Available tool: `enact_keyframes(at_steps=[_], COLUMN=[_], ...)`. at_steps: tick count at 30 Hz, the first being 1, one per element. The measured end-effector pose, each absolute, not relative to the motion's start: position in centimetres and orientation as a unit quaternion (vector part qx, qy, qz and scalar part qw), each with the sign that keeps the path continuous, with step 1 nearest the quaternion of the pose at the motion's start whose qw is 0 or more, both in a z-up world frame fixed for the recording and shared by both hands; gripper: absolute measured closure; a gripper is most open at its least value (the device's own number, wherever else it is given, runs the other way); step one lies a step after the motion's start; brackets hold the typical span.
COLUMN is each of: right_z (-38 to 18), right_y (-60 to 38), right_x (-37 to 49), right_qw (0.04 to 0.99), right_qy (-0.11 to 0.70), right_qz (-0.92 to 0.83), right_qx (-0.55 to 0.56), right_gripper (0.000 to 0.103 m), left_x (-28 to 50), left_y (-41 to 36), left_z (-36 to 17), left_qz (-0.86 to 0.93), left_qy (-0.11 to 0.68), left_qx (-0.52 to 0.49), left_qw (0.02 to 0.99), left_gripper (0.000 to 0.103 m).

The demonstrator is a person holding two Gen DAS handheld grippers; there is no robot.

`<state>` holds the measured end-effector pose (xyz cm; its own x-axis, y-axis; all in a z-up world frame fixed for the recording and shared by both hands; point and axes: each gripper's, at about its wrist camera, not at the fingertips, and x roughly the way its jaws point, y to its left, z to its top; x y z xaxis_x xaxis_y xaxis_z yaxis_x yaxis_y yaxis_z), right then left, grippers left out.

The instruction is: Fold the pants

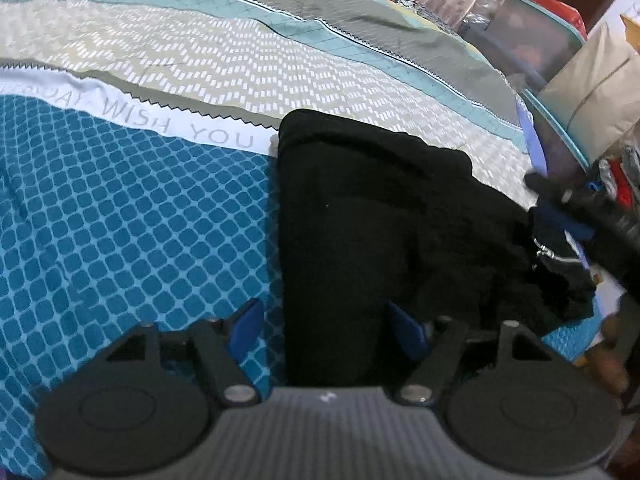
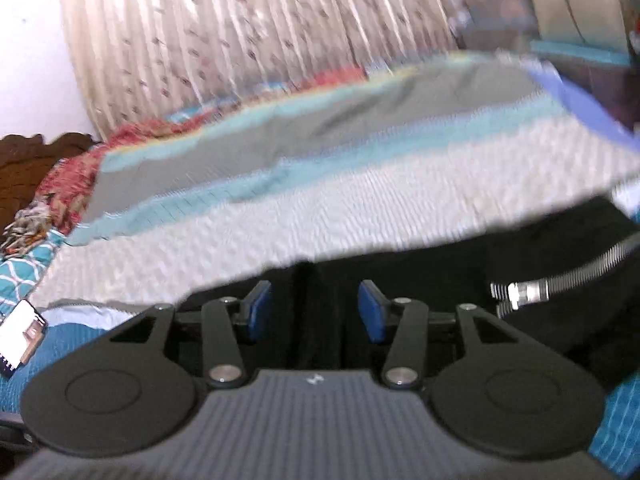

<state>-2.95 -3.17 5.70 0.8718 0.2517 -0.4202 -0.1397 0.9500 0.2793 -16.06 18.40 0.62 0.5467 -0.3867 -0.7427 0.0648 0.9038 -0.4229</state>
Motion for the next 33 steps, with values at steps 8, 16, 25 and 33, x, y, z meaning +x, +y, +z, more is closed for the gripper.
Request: enact_keyframes(at_steps=[8,16,25,33], right_z=[2.9,-0.8,-0.5,-0.6], right_y=[-1.4,-2.9,-2.2,-2.5], right_x=[-3.4,-1.7,-1.8,-1.9], right_qw=[0.941,0.92,0.923,0.925], right_qy=[0.281,0.341,0.332,0.325], right_qz=[0.184,0.171,0.175,0.182], right_qx=[0.047,0.087,0.082,0.078], right_gripper=[0.053,0.053,0.052,0.052], left_x=[-16.0,-16.1,-16.2,-17.0], left_y=[18.3,18.0,18.1,20.2], left_z=[0.6,0.5,0.9,4.2], left_qz=[-0.129,-0.13,-0.127,-0.129], left_qy=[0.459,0.459,0.454,0.395], left_qx=[-0.169,-0.156,-0.16,-0.204], left_qw=[0.862,0.865,0.867,0.886], left_gripper=[0.031,0.028,0.028,0.028])
